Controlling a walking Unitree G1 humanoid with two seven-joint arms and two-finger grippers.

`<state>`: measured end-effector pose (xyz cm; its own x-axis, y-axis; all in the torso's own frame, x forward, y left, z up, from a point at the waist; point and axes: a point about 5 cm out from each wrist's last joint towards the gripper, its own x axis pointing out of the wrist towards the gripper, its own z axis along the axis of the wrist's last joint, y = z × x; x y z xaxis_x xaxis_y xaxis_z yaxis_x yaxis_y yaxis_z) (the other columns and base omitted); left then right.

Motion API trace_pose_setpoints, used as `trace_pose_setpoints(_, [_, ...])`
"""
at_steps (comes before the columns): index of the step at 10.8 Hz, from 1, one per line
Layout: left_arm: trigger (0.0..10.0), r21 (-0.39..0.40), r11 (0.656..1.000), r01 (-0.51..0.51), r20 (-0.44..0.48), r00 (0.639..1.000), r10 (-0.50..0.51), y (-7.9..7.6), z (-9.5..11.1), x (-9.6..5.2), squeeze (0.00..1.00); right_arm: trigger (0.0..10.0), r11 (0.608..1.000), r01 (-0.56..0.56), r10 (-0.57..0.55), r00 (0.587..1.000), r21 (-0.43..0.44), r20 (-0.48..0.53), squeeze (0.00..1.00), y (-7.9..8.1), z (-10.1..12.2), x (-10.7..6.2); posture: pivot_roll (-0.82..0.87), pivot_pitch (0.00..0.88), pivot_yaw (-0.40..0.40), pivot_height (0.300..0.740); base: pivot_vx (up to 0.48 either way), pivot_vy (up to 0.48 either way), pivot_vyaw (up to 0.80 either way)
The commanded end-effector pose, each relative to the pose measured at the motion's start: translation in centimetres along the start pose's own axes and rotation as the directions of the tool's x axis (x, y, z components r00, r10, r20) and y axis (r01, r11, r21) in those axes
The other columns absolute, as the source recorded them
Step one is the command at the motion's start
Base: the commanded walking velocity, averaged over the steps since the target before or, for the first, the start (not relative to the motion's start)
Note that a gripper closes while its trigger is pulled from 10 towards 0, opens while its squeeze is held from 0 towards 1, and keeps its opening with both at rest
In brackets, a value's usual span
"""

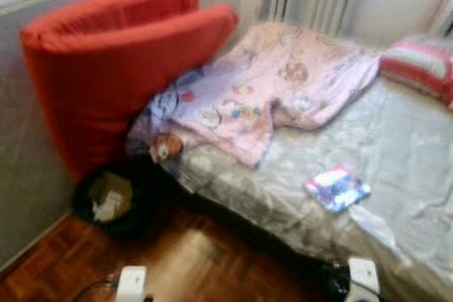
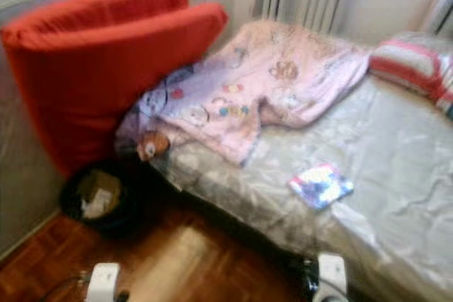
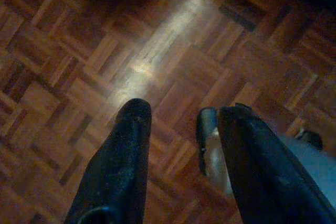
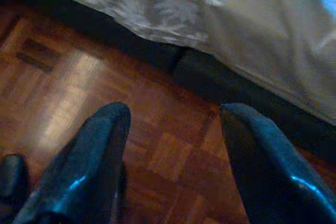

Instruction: Clean up the room

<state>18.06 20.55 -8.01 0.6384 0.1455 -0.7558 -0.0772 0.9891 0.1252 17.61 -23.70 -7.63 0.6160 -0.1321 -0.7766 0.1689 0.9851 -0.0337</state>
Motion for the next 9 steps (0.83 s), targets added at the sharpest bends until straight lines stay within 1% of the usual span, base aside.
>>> trace_pose_setpoints(1, [10.0,-0.014,1.000,-0.020,-0.009,1.000,0.020,0.60,-0.41,-0.12,0.00,10.0,1.000,-0.006,0.006,1.000,0.007,-0.020,0.00,0.22,-0.29,0.00,0.15,0.049,-0.045,0.740,0.000,0.000,-0.70])
trace_pose_setpoints(2, [10.0,-0.013,1.000,-0.019,-0.010,1.000,0.019,0.61,-0.40,-0.11,0.00,10.0,1.000,-0.007,0.007,1.000,0.010,-0.021,0.00,0.24,-0.30,0.00,0.16,0.049,-0.045,0.740,0.000,0.000,-0.78])
trace_pose_setpoints(8, [10.0,-0.015,1.000,-0.016,-0.014,1.000,0.016,0.59,-0.44,-0.12,0.00,10.0,1.000,-0.015,0.015,1.000,0.004,-0.005,0.00,0.28,-0.14,0.00,0.16,0.051,-0.044,0.740,0.000,0.000,0.00])
trace_pose_setpoints(9, [10.0,-0.018,1.000,-0.017,-0.014,1.000,0.017,0.58,-0.42,-0.11,0.00,10.0,1.000,-0.015,0.015,1.000,0.001,-0.007,0.00,0.28,-0.14,0.01,0.16,0.050,-0.044,0.740,0.255,0.000,0.00])
